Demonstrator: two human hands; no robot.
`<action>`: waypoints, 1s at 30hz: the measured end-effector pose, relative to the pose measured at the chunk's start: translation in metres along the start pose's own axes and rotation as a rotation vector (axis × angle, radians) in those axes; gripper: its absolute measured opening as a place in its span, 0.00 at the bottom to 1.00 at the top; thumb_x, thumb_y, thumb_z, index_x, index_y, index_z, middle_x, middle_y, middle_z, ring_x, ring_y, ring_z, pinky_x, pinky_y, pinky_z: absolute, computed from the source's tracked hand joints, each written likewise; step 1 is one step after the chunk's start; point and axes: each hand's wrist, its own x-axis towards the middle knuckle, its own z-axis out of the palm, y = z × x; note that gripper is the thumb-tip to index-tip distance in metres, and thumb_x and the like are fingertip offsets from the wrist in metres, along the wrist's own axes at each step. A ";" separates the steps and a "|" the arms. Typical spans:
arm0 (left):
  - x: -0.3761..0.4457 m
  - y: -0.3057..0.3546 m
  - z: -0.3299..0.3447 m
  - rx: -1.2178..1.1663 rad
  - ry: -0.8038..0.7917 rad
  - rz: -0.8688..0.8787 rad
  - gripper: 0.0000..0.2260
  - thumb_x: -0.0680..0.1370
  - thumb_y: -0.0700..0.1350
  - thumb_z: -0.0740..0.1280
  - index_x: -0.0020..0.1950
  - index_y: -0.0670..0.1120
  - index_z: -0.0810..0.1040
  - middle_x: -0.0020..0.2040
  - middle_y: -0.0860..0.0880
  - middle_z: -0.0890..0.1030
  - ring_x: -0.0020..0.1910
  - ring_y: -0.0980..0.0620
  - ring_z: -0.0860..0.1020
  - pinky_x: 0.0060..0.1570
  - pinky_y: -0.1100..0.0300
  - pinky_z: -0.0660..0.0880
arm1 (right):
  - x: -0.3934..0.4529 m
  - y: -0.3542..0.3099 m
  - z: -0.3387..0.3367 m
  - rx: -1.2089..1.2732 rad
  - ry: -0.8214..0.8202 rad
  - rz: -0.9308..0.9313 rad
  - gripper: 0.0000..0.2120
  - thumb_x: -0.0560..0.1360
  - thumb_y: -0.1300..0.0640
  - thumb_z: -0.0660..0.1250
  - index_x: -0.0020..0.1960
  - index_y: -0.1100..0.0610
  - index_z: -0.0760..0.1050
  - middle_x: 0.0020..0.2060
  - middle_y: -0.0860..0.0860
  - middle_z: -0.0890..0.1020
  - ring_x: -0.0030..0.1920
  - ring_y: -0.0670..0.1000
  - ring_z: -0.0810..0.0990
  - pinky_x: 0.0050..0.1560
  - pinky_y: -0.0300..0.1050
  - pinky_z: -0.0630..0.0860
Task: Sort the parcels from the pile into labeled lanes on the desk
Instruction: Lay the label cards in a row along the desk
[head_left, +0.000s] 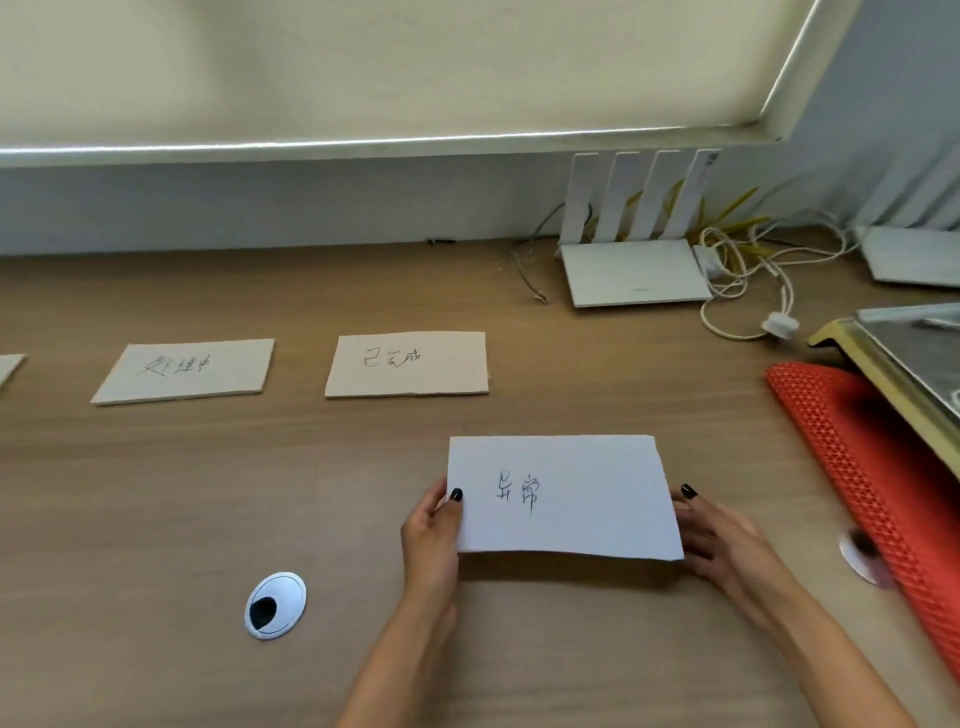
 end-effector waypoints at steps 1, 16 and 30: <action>0.008 -0.002 0.018 0.001 -0.016 -0.004 0.15 0.78 0.33 0.58 0.62 0.41 0.76 0.51 0.44 0.83 0.43 0.49 0.81 0.42 0.59 0.77 | 0.002 -0.003 -0.013 -0.004 0.048 -0.034 0.10 0.77 0.58 0.62 0.56 0.56 0.78 0.44 0.52 0.86 0.39 0.48 0.84 0.34 0.41 0.79; 0.128 -0.001 0.147 0.798 -0.108 0.378 0.10 0.79 0.42 0.60 0.55 0.41 0.78 0.53 0.39 0.78 0.53 0.40 0.75 0.52 0.53 0.70 | 0.124 -0.072 -0.079 -0.159 0.433 -0.340 0.14 0.72 0.67 0.68 0.58 0.64 0.78 0.52 0.57 0.81 0.46 0.50 0.80 0.45 0.38 0.80; 0.170 -0.015 0.176 1.311 0.034 0.715 0.19 0.79 0.52 0.57 0.66 0.42 0.67 0.62 0.41 0.67 0.61 0.42 0.63 0.59 0.55 0.61 | 0.184 -0.063 -0.068 -0.759 0.636 -0.675 0.18 0.72 0.55 0.71 0.60 0.58 0.78 0.55 0.54 0.82 0.52 0.48 0.78 0.57 0.38 0.71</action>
